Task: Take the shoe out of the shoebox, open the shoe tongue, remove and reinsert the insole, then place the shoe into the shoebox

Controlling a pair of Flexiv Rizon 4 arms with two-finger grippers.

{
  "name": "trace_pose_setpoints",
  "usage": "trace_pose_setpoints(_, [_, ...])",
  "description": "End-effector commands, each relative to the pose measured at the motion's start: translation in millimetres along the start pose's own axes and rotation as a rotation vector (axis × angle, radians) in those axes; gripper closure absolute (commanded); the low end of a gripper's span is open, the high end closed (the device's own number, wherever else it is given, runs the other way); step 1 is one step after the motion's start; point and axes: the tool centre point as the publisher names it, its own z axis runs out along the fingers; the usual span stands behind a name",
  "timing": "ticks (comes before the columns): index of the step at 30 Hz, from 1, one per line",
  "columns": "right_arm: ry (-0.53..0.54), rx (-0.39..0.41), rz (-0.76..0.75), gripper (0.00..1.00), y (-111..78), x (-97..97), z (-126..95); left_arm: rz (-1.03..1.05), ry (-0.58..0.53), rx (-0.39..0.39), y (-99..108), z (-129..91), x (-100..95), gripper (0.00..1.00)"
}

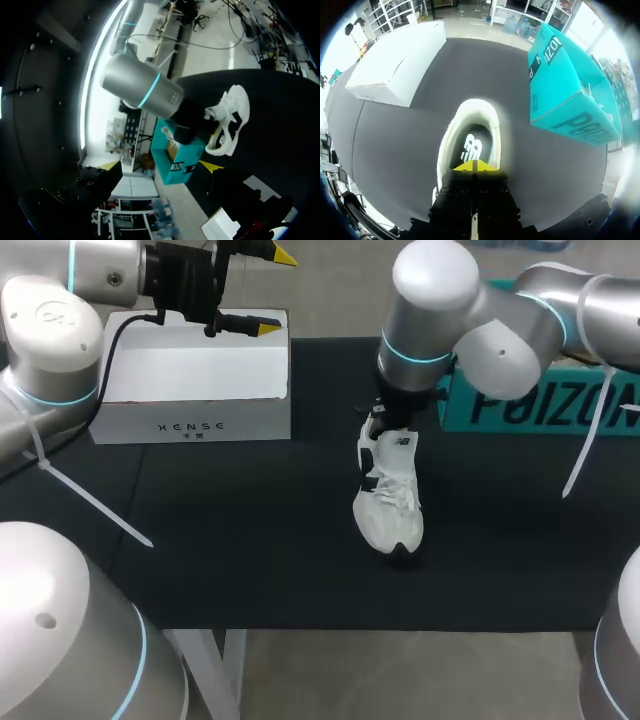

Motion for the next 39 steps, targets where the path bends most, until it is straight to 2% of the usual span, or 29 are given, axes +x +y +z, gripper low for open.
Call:
trace_pose_setpoints(1, [0.023,-0.050,0.024,1.00,-8.0,-3.5,2.0,0.000,0.004,0.000,0.0,-0.6,-0.2,0.00])
trace_pose_setpoints(16, [0.023,-0.050,0.024,1.00,-8.0,-3.5,2.0,0.000,0.004,0.000,0.0,-0.6,-0.2,0.00])
trace_pose_setpoints(23, [-0.047,0.067,0.116,1.00,-13.5,5.3,7.3,0.000,0.004,0.000,0.0,-0.6,-0.2,0.00])
trace_pose_setpoints(27, [-0.062,0.101,0.133,1.00,-15.6,7.4,10.6,0.000,0.004,0.000,0.0,-0.6,-0.2,0.00])
trace_pose_setpoints(31, [-0.086,0.098,0.154,1.00,-15.7,8.3,10.6,0.000,0.004,0.000,0.0,-0.6,-0.2,0.00])
trace_pose_setpoints(32, [-0.092,0.102,0.159,0.73,-15.6,7.7,11.0,0.000,0.004,0.000,0.0,-0.6,-0.2,0.00])
trace_pose_setpoints(35, [-0.096,0.105,0.170,0.61,-16.7,5.7,12.3,0.000,0.004,0.000,0.0,-0.6,-0.2,0.00])
trace_pose_setpoints(39, [-0.099,0.115,0.173,0.62,-20.7,6.1,12.6,0.000,0.004,0.000,0.0,-0.6,-0.2,0.00])
